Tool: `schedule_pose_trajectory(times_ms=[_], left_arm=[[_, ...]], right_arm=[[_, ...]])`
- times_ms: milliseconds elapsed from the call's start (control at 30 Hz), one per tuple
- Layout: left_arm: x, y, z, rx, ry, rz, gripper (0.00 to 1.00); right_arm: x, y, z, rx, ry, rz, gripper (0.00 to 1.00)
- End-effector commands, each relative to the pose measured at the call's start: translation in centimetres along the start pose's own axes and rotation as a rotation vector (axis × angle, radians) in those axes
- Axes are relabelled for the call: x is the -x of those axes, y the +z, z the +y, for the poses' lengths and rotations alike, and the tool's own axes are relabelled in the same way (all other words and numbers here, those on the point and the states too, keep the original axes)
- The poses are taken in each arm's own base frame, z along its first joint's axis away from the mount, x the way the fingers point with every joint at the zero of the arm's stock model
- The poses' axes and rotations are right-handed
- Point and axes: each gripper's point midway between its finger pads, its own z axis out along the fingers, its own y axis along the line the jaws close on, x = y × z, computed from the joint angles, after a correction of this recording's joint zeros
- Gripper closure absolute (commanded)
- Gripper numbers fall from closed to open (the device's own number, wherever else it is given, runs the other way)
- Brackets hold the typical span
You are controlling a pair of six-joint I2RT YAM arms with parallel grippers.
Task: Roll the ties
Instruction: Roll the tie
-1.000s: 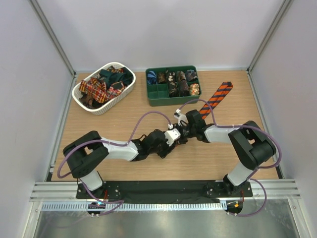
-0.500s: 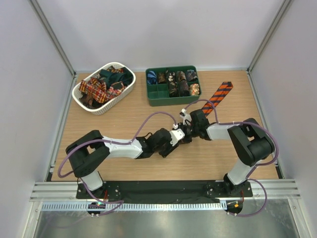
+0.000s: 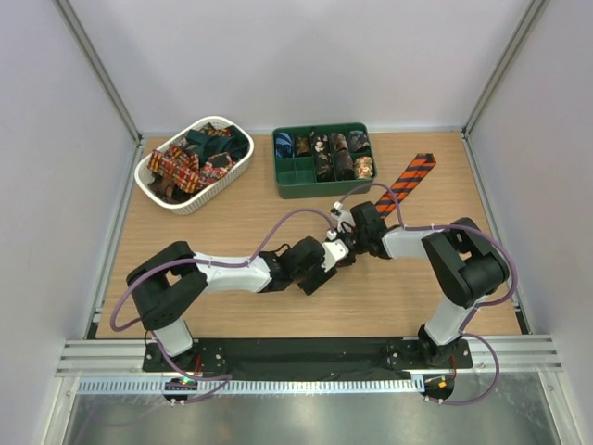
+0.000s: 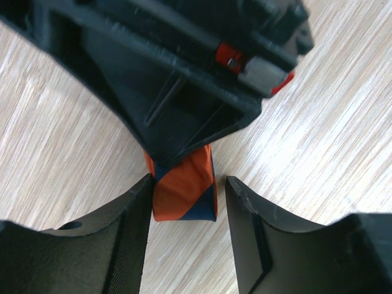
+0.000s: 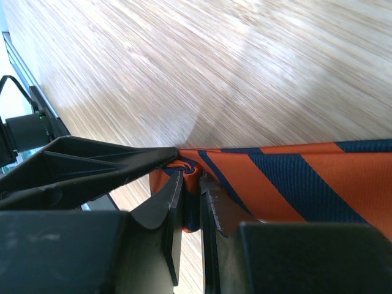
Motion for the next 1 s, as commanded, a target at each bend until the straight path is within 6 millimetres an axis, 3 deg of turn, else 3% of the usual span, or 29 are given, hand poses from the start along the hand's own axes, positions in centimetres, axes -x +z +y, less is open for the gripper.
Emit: schedule_pose_trajectory(times_ms=[0, 233, 367, 600, 833, 967], left_arm=[[0.2, 0.3, -0.6, -0.024, 0.0, 0.021, 0.48], [2.1, -0.5, 0.0, -0.023, -0.013, -0.007, 0.4], [2.2, -0.2, 1.1, -0.025, -0.039, -0.006, 0.41], [1.5, 1.4, 1.1, -0.076, -0.043, 0.0, 0.45], [1.8, 2.1, 0.6, -0.108, -0.05, -0.016, 0.54], [0.8, 2.2, 1.3, -0.063, -0.06, 0.012, 0.68]], right_arm=[[0.3, 0.7, -0.2, -0.025, -0.048, 0.009, 0.94], [0.4, 0.8, 0.2, -0.027, -0.078, 0.009, 0.93], [0.4, 1.2, 0.2, -0.015, -0.079, 0.023, 0.93], [0.4, 1.3, 0.3, 0.0, -0.076, 0.023, 0.93], [0.3, 1.4, 0.0, -0.006, -0.076, 0.023, 0.93], [0.3, 1.2, -0.1, -0.025, -0.071, 0.019, 0.81]])
